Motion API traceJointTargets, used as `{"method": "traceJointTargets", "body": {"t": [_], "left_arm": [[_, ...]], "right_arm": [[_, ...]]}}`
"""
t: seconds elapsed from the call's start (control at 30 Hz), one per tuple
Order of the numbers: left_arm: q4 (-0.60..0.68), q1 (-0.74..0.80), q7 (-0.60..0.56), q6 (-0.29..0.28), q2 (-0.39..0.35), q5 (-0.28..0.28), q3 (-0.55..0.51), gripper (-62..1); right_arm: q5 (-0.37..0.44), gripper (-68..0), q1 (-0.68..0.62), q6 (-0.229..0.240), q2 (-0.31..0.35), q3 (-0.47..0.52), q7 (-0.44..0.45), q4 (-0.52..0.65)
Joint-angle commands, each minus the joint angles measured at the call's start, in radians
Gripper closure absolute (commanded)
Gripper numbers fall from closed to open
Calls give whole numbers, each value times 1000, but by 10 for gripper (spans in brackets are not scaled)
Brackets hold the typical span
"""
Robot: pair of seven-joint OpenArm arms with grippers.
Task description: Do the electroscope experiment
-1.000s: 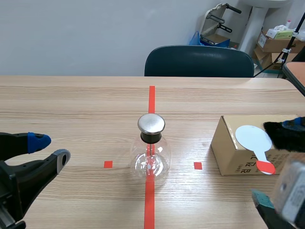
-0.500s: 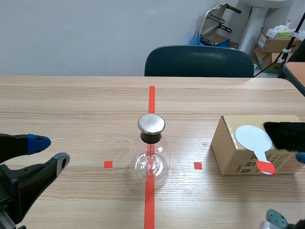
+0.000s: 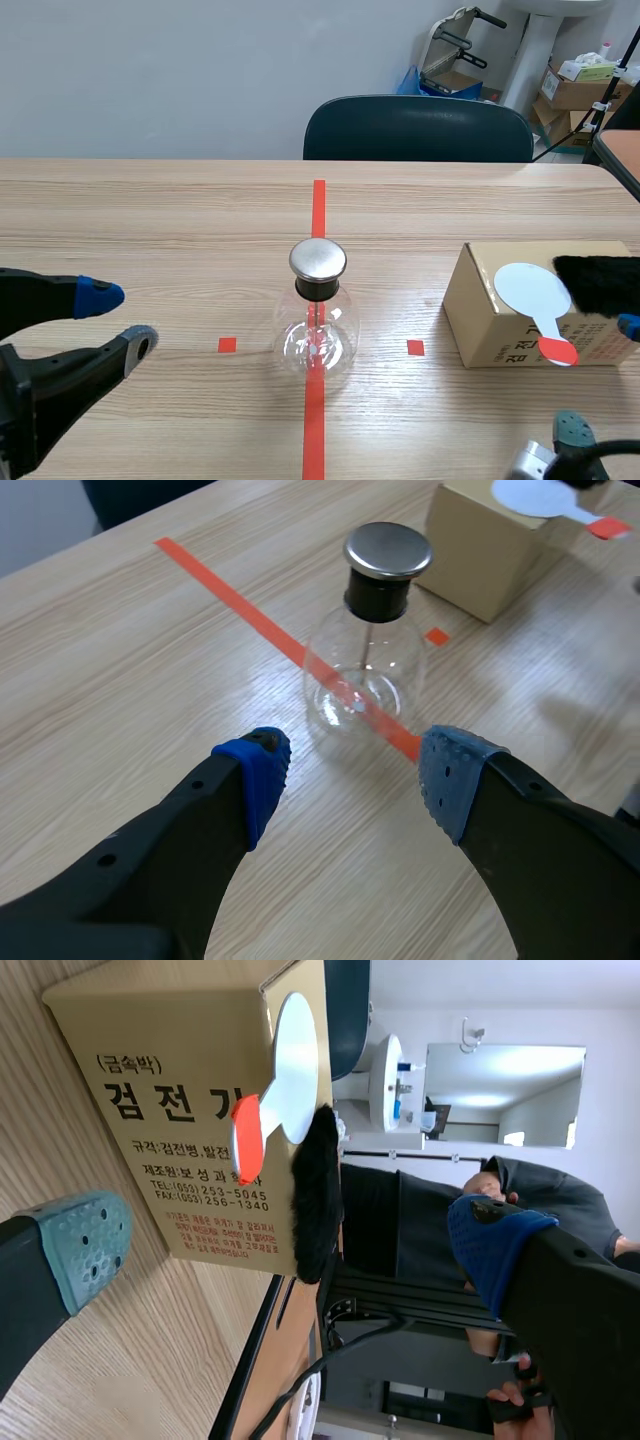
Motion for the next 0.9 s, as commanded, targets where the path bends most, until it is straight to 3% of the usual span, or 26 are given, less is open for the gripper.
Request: {"method": "traceJointTargets", "body": {"t": [0.0,0.1,0.47,0.73,0.87], "left_arm": [[7,6,-40,-4,-23,-24,18,-317],[7,6,-64,-6,-72,-57,44,-317],[7,5,-165,-11,-197,-58,145,-317],[7,5,-221,-11,-247,-58,180,-317],[7,5,-238,-11,-268,-58,196,-317]], "right_arm": [[-4,-679,15,-15,11,2,-3,0],[-5,-679,45,-15,11,2,-3,-32],[-7,-679,132,-14,11,4,25,-106],[-3,-679,177,-11,11,4,42,-114],[-4,-679,197,16,19,4,46,-120]]}}
